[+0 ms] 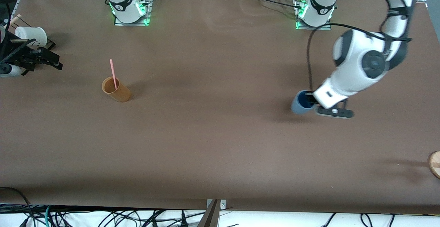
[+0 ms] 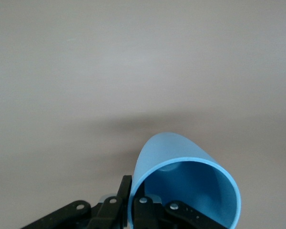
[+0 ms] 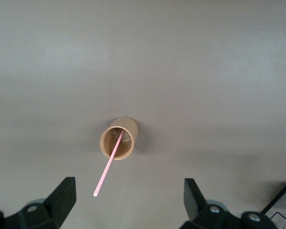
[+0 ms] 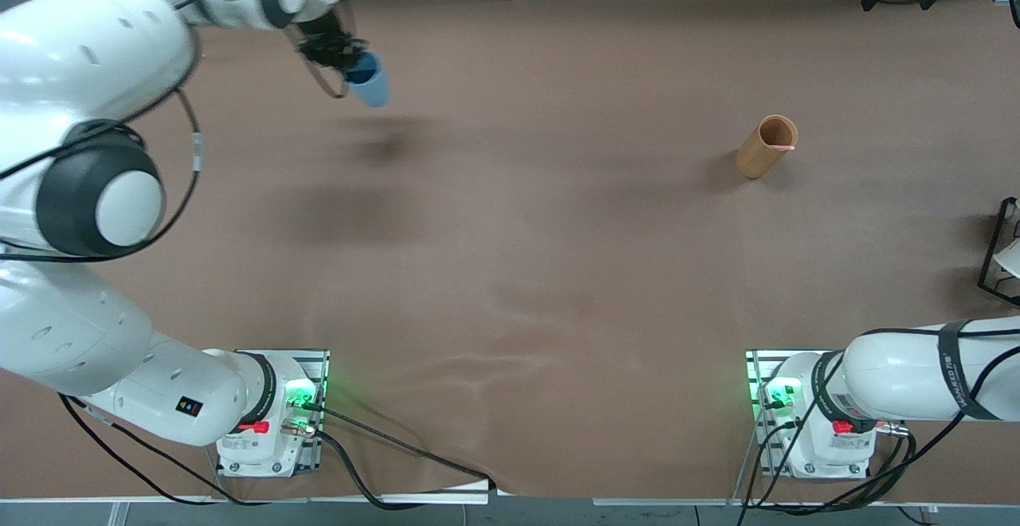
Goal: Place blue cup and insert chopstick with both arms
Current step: 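Carry the blue cup with the left gripper toward the table middle, then set down the blue cup while the right gripper grasps the chopstick, then lift the chopstick from the tan cup while the left gripper withdraws, then move the chopstick with the right gripper over the blue cup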
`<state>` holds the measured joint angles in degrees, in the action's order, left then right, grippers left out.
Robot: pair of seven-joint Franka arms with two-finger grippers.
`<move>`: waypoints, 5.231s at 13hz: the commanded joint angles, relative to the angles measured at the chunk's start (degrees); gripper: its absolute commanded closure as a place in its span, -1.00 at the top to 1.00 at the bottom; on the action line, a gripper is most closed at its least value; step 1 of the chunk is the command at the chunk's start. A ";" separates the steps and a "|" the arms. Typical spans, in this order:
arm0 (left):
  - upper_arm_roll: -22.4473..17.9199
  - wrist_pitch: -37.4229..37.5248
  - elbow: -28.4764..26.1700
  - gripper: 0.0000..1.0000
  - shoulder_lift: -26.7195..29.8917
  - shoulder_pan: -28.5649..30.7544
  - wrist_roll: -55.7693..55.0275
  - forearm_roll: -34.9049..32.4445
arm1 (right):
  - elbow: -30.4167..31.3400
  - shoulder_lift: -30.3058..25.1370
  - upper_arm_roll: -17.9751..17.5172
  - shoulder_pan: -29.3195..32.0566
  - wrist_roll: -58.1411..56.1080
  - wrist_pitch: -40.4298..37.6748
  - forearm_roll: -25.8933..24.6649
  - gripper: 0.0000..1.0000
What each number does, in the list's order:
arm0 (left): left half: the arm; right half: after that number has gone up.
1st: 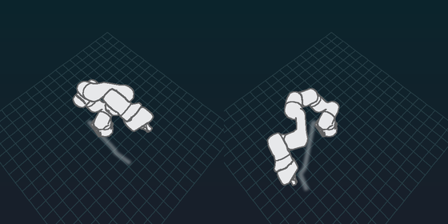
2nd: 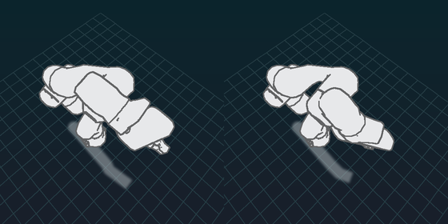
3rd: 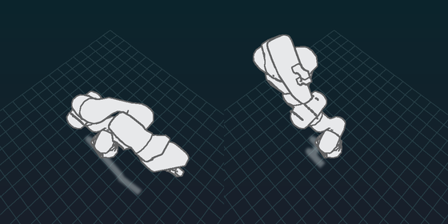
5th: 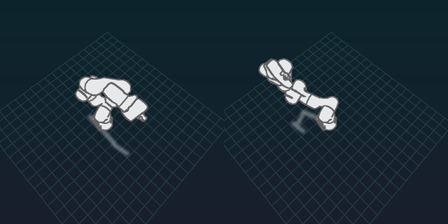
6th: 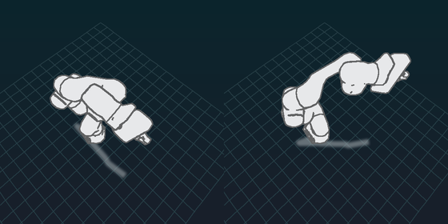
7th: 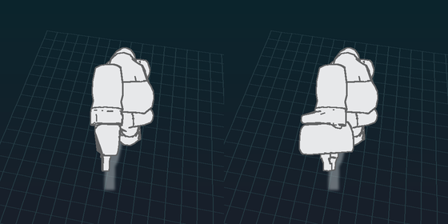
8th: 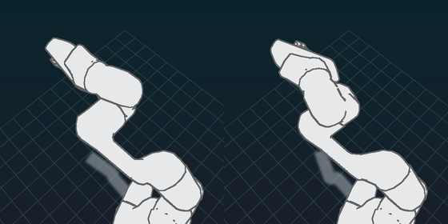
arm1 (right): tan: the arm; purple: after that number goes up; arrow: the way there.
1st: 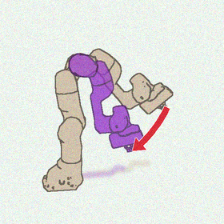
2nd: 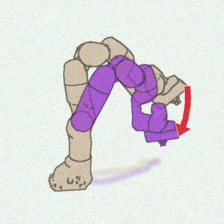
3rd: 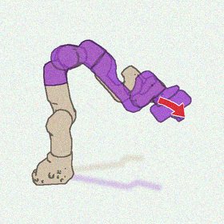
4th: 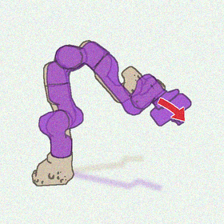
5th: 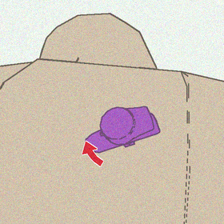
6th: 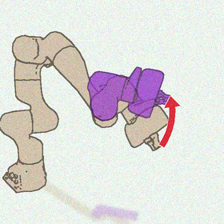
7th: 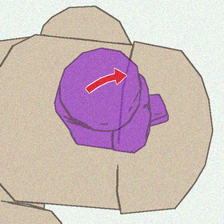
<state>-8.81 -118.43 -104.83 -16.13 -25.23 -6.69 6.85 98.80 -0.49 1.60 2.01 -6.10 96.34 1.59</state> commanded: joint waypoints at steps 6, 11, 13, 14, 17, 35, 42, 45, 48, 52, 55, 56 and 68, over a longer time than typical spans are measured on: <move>-0.77 7.69 33.15 -1.00 -24.53 -19.76 -23.60 6.15 | -1.41 0.58 -0.02 0.27 -0.49 -0.80 0.87 1.00; -0.68 7.16 46.11 -1.00 -36.68 -26.18 -37.59 6.15 | -1.41 0.66 0.07 0.36 -0.49 -0.71 0.87 1.00; -0.60 6.72 46.20 -1.00 -38.00 -27.94 -41.27 6.42 | -1.50 0.58 -0.02 0.10 -0.49 -0.71 0.70 1.00; -0.60 4.81 46.21 -1.00 -38.62 -28.47 -43.03 6.68 | -1.50 0.58 -0.11 0.09 -0.67 -0.71 0.26 1.00; 0.63 1.19 46.21 -1.00 -40.73 -28.74 -45.68 7.38 | -0.98 1.10 -0.11 -0.17 -0.67 -0.89 -0.01 1.00; 0.55 10.83 44.02 1.00 -22.99 -15.13 -35.94 7.91 | 26.52 6.55 -1.07 -5.35 17.34 13.95 0.61 0.98; 0.72 23.49 36.27 1.00 -9.54 -0.63 -11.44 3.98 | 27.51 6.46 -3.36 -5.35 20.07 14.59 0.61 -0.07; 2.29 24.65 31.46 1.00 -3.84 4.20 -1.85 -1.65 | 26.81 6.73 -3.45 -5.27 20.07 14.50 0.87 -0.37; 8.17 24.74 26.62 1.00 1.44 10.79 -1.04 -7.19 | 26.71 6.73 -3.45 -5.27 19.37 14.49 0.87 -0.61; 11.01 24.74 23.00 1.00 7.16 19.33 0.36 -6.59 | 25.40 6.73 -3.45 -5.27 19.11 13.71 0.96 -0.74; 11.01 28.93 21.33 1.00 10.24 23.11 2.91 -6.59 | 21.98 6.73 -3.45 -5.70 19.37 9.50 1.13 -0.91; 11.01 30.96 21.07 1.00 10.59 24.42 3.18 -6.59 | 20.57 6.73 -3.45 -6.05 19.72 7.48 1.22 -0.99; 10.83 31.42 14.65 1.00 12.44 26.55 7.13 -6.50 | -2.36 6.90 -3.89 -10.09 24.89 -22.40 3.32 -1.00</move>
<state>1.18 -86.68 -90.15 -3.92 0.50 -0.86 0.90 100.70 6.18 -1.93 -6.06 15.22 78.06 3.41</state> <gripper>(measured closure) 0.000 0.916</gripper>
